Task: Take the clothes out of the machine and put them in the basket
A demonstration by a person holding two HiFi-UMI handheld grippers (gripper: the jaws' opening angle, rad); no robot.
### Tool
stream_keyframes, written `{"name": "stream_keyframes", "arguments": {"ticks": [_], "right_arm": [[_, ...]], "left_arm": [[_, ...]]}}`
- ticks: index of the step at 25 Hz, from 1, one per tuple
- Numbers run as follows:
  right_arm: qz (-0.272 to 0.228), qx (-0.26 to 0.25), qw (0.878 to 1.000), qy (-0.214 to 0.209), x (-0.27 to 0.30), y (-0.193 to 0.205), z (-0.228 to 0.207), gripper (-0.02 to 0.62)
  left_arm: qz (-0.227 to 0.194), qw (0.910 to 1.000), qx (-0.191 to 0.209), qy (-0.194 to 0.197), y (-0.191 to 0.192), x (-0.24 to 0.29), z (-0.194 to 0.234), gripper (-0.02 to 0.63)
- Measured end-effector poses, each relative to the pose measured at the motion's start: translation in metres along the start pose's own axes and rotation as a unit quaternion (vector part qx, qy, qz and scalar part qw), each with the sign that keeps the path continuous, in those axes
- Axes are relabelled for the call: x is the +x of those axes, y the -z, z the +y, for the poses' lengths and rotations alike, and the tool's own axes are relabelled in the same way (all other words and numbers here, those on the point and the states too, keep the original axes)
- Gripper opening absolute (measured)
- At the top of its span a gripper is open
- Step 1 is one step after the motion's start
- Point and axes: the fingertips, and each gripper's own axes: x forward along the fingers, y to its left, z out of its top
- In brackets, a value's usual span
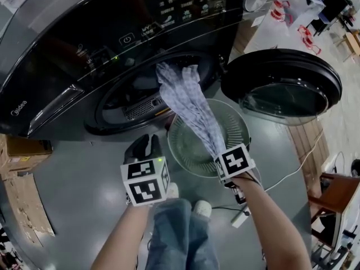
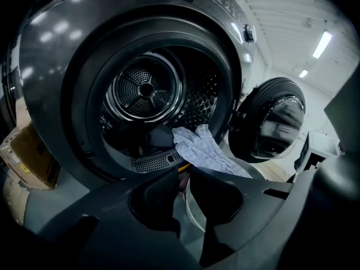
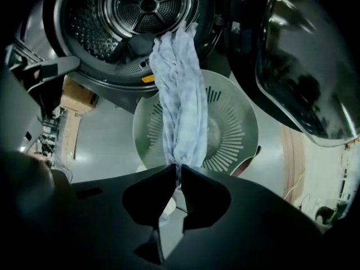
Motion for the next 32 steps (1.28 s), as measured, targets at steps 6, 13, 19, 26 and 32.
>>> {"name": "stream_keyframes", "arguments": {"ticks": [6, 13, 19, 26, 32], "right_arm": [[-0.027, 0.021, 0.999, -0.003, 0.019, -0.02, 0.004, 0.26], [-0.179, 0.007, 0.984, -0.022, 0.027, -0.086, 0.014, 0.443], [-0.324, -0.034, 0.945, -0.007, 0.004, -0.165, 0.017, 0.443], [-0.385, -0.094, 0.918, -0.009, 0.0, -0.23, 0.041, 0.443], [-0.406, -0.092, 0.909, 0.013, 0.012, -0.276, 0.033, 0.443]], "left_arm": [[0.004, 0.9997, 0.008, 0.023, 0.002, 0.006, 0.001, 0.02], [0.018, 0.9995, 0.022, 0.014, 0.01, 0.023, 0.018, 0.005], [0.042, 0.9984, 0.038, 0.01, 0.013, 0.04, 0.031, 0.005], [0.063, 0.9967, 0.047, -0.018, 0.014, 0.056, 0.054, 0.005], [0.069, 0.9965, 0.046, -0.013, 0.006, 0.073, 0.06, 0.005]]}}
